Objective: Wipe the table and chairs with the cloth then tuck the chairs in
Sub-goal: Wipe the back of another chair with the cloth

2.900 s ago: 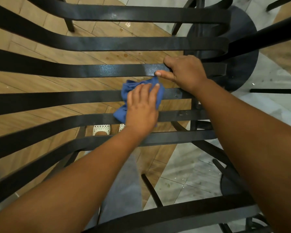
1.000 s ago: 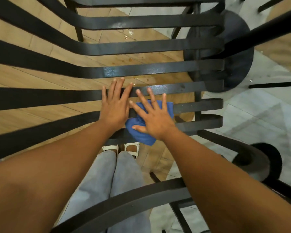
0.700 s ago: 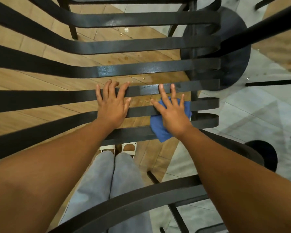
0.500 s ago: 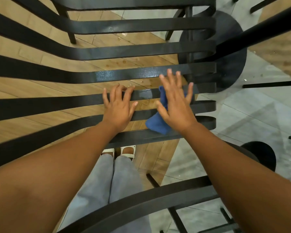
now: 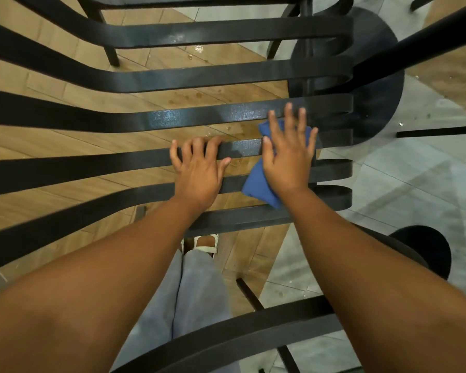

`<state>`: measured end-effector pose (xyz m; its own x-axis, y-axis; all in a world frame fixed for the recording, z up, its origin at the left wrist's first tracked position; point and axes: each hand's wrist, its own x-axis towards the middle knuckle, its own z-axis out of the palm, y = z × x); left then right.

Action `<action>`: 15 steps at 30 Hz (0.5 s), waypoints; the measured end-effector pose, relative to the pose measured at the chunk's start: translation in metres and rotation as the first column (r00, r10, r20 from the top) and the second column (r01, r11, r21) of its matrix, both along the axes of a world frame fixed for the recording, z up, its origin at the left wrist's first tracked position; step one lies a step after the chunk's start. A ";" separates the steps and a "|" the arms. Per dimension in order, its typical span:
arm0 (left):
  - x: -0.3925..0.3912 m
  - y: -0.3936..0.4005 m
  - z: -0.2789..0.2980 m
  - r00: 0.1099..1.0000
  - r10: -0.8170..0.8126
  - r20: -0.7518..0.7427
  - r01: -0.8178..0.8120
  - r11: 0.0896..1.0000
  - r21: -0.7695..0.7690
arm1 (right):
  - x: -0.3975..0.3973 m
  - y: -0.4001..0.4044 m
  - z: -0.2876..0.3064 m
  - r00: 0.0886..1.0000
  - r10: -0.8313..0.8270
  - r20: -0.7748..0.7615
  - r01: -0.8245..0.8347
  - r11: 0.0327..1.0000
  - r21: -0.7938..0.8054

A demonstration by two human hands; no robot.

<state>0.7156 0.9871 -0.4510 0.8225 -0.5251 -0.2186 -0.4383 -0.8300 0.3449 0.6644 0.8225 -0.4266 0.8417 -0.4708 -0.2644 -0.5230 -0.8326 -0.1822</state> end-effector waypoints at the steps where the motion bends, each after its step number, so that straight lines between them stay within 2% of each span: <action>1: -0.001 0.001 -0.001 1.000 0.004 0.009 -0.004 1.000 -0.006 | -0.001 -0.002 -0.001 0.996 -0.083 0.021 0.083 0.996 -0.013; 3: -0.001 0.002 -0.003 0.999 0.001 0.035 -0.001 1.000 -0.006 | 0.005 -0.003 0.000 0.940 -0.336 0.064 0.338 0.941 -0.028; 5: -0.002 0.001 -0.006 0.997 0.009 0.074 -0.008 1.000 -0.008 | 0.019 -0.006 0.002 0.761 -0.646 0.059 0.646 0.763 0.025; 6: -0.002 0.001 -0.008 0.995 0.012 0.096 -0.011 1.000 -0.011 | 0.027 -0.006 0.003 0.661 -0.749 0.049 0.748 0.663 0.046; 7: -0.003 0.001 -0.009 0.993 0.014 0.115 -0.012 1.000 -0.013 | 0.033 -0.002 0.003 0.611 -0.790 0.049 0.788 0.613 0.058; 8: -0.004 0.001 -0.011 0.991 0.012 0.130 -0.011 1.000 -0.011 | 0.039 0.008 0.003 0.623 -0.779 0.076 0.776 0.627 0.070; 10: -0.004 0.003 -0.013 0.989 0.009 0.147 -0.007 1.000 -0.014 | 0.046 0.037 0.003 0.773 -0.595 0.219 0.583 0.803 0.123; 12: -0.004 0.004 -0.015 0.986 0.006 0.164 -0.001 1.000 -0.025 | 0.052 0.061 0.001 0.926 -0.228 0.302 0.214 0.974 0.080; 13: -0.004 0.004 -0.016 0.984 0.011 0.177 -0.007 1.000 -0.023 | 0.057 0.062 -0.001 0.958 -0.063 0.280 0.053 0.998 0.040; 15: -0.004 0.003 -0.014 0.983 0.024 0.185 -0.022 1.000 -0.013 | 0.068 0.041 -0.005 0.979 0.135 0.156 -0.137 0.991 0.004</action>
<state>0.7116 0.9900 -0.4650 0.8600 -0.5072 -0.0563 -0.4762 -0.8373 0.2686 0.7327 0.8640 -0.4318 0.9288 -0.3463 -0.1317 -0.3696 -0.8907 -0.2646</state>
